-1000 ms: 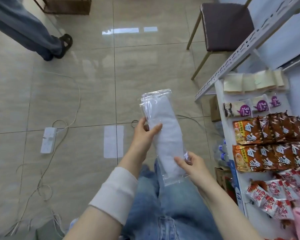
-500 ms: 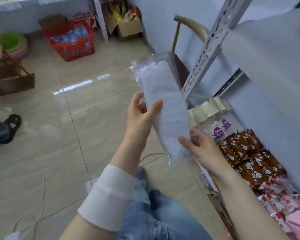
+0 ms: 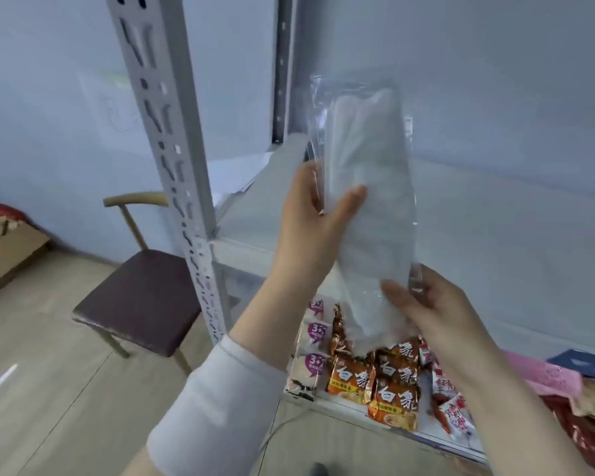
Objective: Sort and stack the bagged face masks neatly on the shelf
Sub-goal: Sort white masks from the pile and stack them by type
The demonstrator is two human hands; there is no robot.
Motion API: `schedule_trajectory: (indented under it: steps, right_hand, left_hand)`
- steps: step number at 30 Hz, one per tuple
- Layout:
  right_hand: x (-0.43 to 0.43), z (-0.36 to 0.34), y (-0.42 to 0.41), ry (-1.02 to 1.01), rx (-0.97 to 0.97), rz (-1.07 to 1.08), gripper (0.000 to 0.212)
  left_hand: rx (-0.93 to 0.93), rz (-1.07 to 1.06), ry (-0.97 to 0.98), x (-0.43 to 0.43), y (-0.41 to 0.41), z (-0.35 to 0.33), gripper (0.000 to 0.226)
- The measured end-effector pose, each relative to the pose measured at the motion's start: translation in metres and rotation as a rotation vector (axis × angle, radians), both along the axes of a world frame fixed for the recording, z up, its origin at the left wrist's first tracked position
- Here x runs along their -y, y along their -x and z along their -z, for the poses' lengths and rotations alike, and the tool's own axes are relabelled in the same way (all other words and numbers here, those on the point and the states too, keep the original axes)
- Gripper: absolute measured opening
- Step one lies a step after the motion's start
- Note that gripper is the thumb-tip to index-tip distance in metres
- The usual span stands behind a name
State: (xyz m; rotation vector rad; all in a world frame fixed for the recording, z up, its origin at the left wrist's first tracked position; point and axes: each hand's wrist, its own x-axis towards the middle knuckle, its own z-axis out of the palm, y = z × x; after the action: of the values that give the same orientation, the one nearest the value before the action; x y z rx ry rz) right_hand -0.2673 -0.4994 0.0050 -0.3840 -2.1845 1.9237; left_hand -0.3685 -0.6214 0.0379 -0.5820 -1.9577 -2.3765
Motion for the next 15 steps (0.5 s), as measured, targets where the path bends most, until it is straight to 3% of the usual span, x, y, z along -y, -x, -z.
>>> schedule_trajectory:
  steps: [5, 8, 12, 15]
  right_hand:
    - [-0.055, 0.0, 0.025, -0.008, -0.061, 0.17, 0.013]
    - [-0.078, 0.007, 0.045, -0.002, -0.066, 0.226, 0.006]
    - [-0.104, 0.015, 0.084, 0.09, -0.022, 0.319, 0.017]
    - [-0.119, 0.014, 0.118, 0.151, 0.039, 0.336, 0.003]
  left_hand:
    - [0.05, 0.098, 0.042, -0.08, 0.043, -0.005, 0.018]
    - [0.104, 0.098, 0.05, -0.115, 0.059, -0.003, 0.026]
    - [0.196, 0.099, 0.095, -0.146, 0.083, 0.006, 0.037]
    - [0.245, 0.121, 0.223, -0.155, 0.103, 0.022, 0.04]
